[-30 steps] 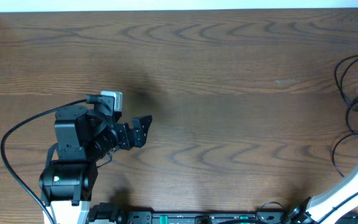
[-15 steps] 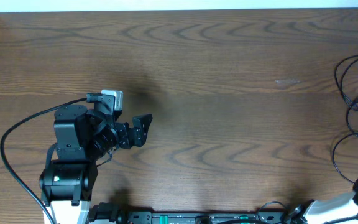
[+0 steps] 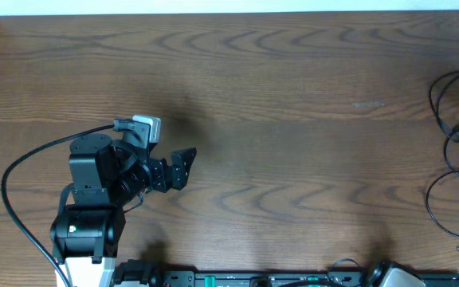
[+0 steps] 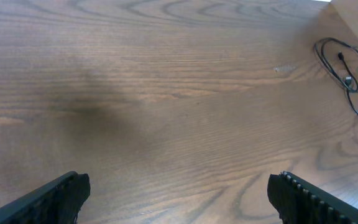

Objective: Untangle cables

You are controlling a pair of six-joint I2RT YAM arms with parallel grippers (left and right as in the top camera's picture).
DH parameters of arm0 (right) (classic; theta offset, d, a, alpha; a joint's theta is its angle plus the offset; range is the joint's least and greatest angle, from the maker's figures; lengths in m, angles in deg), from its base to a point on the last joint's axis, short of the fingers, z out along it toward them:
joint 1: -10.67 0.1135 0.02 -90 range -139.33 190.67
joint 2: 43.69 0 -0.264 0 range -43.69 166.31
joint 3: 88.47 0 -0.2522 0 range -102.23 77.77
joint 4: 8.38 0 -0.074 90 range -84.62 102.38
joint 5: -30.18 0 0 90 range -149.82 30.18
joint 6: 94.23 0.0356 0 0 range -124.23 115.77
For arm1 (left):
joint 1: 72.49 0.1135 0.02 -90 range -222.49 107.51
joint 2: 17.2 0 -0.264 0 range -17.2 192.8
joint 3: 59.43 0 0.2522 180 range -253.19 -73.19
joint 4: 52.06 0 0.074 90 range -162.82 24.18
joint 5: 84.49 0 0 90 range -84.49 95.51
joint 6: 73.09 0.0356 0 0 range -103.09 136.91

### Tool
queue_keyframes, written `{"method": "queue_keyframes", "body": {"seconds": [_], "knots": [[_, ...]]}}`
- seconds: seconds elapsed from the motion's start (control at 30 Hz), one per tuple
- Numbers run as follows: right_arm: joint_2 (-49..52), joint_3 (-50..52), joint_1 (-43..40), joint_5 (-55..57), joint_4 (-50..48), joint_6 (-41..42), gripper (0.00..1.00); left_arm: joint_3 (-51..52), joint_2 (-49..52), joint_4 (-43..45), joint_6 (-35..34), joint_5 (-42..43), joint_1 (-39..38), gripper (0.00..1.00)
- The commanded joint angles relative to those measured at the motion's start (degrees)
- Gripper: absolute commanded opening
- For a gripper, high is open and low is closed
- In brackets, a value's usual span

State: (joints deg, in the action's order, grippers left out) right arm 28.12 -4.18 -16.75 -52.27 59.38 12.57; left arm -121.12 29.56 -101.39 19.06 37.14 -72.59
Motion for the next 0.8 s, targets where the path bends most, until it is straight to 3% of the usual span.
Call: {"method": "queue_keyframes", "body": {"seconds": [0.0, 0.27, 0.5, 0.6, 0.77], "knots": [[-5.4, 5.1, 3.4, -4.7, -2.1, -5.3, 0.99, 0.5, -0.5, 0.4, 2.4, 0.9, 0.1, 0.97], [-12.6, 14.5, 11.8, -4.5, -4.0, -5.3, 0.99, 0.5, -3.5, 0.6, 2.2, -1.3, 0.2, 0.97], [-13.8, 16.2, 15.3, -4.3, -0.9, -4.4, 0.99, 0.5, -8.0, -2.8, -2.5, -11.6, 0.1, 0.97], [-13.9, 16.2, 16.4, -4.5, 0.7, -4.5, 0.99, 0.5, -10.1, -3.2, -2.4, -12.3, 0.2, 0.97], [-16.4, 17.5, 21.6, -3.0, -1.2, -9.6, 0.99, 0.5, -12.0, -3.8, -2.4, -12.3, 0.1, 0.97]]}}
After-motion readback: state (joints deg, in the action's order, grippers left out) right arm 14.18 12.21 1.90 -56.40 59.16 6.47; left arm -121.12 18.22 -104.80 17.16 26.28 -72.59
